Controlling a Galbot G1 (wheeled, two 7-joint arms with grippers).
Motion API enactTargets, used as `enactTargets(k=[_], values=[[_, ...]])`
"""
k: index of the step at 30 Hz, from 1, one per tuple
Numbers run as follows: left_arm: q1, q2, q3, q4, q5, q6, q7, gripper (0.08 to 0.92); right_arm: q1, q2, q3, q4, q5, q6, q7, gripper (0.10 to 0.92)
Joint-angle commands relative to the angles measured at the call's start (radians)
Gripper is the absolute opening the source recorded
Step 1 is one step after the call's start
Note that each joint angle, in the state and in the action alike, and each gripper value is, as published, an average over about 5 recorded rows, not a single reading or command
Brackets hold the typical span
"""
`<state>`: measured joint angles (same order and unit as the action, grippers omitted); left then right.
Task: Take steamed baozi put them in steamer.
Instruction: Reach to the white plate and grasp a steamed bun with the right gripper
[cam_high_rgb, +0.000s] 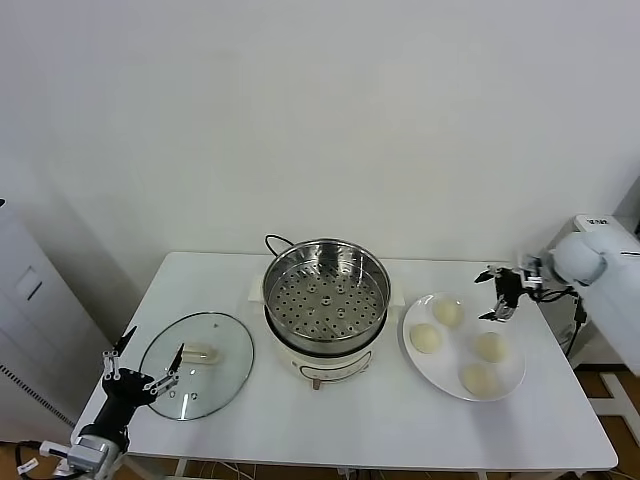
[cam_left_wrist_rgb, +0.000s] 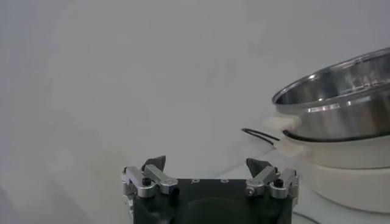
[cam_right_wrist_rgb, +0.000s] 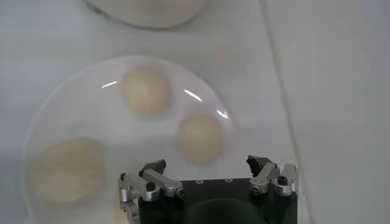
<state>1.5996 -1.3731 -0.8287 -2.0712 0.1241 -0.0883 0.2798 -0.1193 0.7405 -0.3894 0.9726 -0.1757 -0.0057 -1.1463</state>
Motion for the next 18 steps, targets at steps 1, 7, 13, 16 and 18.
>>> enactTargets(k=[1, 7, 13, 16, 18], values=[[-0.003, 0.013, -0.001, 0.008, -0.009, -0.007, 0.003, 0.823, 0.077, 0.125, -0.131, -0.14, -0.085, 0.014, -0.011, 0.823], [-0.001, 0.024, -0.003, 0.012, -0.02, -0.011, 0.006, 0.823, 0.059, 0.155, -0.105, -0.213, -0.114, 0.036, 0.062, 0.823], [-0.003, 0.026, 0.001, 0.011, -0.02, -0.013, 0.008, 0.823, 0.054, 0.178, -0.086, -0.261, -0.124, 0.044, 0.1, 0.817], [-0.001, 0.026, 0.003, 0.011, -0.017, -0.012, 0.009, 0.823, 0.058, 0.195, -0.075, -0.289, -0.127, 0.049, 0.111, 0.809], [0.0, 0.026, 0.003, 0.011, -0.016, -0.012, 0.009, 0.823, 0.062, 0.203, -0.073, -0.304, -0.128, 0.05, 0.112, 0.806]])
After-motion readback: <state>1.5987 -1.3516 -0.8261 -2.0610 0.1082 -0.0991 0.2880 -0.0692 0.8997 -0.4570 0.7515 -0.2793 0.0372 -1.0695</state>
